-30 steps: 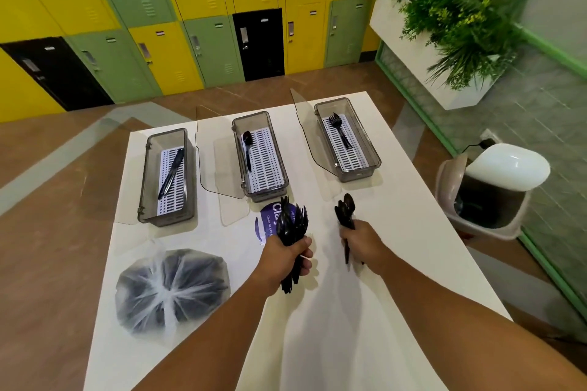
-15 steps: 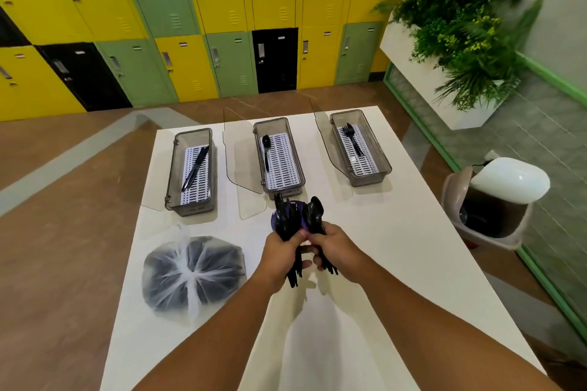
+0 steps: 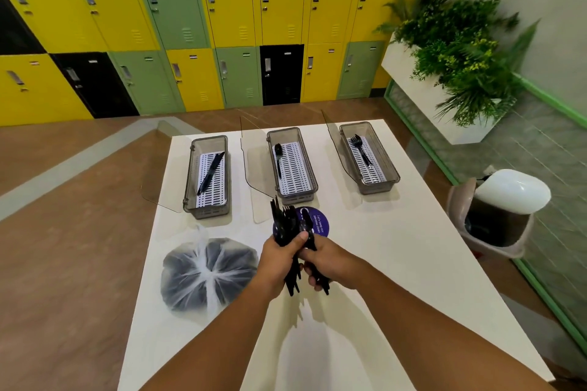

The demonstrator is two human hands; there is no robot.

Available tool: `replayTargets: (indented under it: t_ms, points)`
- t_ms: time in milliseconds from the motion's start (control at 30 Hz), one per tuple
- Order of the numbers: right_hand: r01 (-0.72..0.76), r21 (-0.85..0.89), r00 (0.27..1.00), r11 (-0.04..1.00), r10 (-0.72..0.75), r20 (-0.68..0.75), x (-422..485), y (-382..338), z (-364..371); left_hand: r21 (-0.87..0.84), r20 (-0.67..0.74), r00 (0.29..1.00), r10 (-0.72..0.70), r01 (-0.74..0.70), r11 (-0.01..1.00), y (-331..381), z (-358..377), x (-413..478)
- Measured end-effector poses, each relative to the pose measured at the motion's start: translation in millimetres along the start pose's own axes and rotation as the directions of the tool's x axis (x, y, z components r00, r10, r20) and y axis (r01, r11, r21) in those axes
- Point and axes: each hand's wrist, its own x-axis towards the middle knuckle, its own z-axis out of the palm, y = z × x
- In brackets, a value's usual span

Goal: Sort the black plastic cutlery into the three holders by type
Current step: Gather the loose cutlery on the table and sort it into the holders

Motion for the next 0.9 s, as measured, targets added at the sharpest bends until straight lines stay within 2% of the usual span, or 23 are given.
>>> replayTargets:
  t_ms: [167, 400, 533, 900]
  points:
    - [0.020, 0.017, 1.000, 1.000, -0.020, -0.019, 13.1, -12.3, -12.2, -0.030, 0.003, 0.999, 0.038, -0.038, 0.999, 10.3, -4.9, 9.4]
    - [0.080, -0.026, 0.988, 0.996, -0.083, -0.132, 59.4, -45.3, -42.8, -0.068, -0.096, 0.995, -0.010, 0.003, 0.998, 25.6, -14.5, 29.5]
    - [0.092, -0.040, 0.984, 0.995, -0.097, -0.151, 92.1, -64.8, -55.0, -0.055, -0.118, 0.993, -0.031, 0.025, 0.998, 23.8, -15.6, 39.9]
    - [-0.022, -0.114, 0.978, 0.993, -0.003, -0.208, 176.4, -94.4, -69.4, -0.030, -0.194, 0.980, -0.043, 0.038, 0.999, 19.3, -10.9, 68.4]
